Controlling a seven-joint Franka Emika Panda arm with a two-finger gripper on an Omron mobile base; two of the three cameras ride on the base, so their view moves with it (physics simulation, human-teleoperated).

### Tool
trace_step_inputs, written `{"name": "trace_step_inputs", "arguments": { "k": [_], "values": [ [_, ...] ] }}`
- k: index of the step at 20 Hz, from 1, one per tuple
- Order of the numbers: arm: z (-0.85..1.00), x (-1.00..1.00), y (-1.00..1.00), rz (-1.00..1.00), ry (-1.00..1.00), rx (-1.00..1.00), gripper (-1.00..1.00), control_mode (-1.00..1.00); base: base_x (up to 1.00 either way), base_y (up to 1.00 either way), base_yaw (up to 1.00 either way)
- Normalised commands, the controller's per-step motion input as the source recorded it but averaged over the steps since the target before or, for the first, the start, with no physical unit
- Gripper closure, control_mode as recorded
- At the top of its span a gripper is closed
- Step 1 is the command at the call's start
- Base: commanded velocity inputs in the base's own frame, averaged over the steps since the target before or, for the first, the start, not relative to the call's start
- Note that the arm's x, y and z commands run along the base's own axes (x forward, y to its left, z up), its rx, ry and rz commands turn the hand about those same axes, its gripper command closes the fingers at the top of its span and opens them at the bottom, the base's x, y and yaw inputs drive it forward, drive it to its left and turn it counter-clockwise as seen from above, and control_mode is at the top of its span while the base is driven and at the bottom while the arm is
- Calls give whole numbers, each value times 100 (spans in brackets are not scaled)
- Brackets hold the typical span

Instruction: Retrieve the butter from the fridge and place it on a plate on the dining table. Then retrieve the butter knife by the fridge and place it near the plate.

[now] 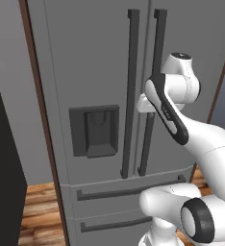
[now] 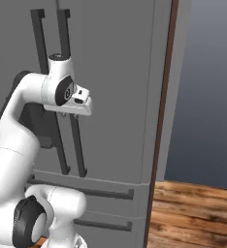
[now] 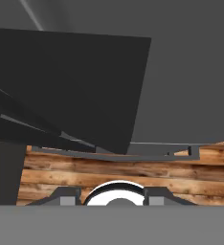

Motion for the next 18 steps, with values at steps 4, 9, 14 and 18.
{"name": "trace_step_inputs", "arguments": {
  "k": [4, 9, 14, 18],
  "values": [
    [0, 0, 0, 0, 0, 0, -100, 100, -2, 0, 0],
    [0, 0, 0, 0, 0, 0, -100, 100, -30, 0, 0],
    [0, 0, 0, 0, 0, 0, -100, 100, -69, 0, 0],
    [0, 0, 0, 0, 0, 0, -100, 100, -60, 0, 0]
  ]
}}
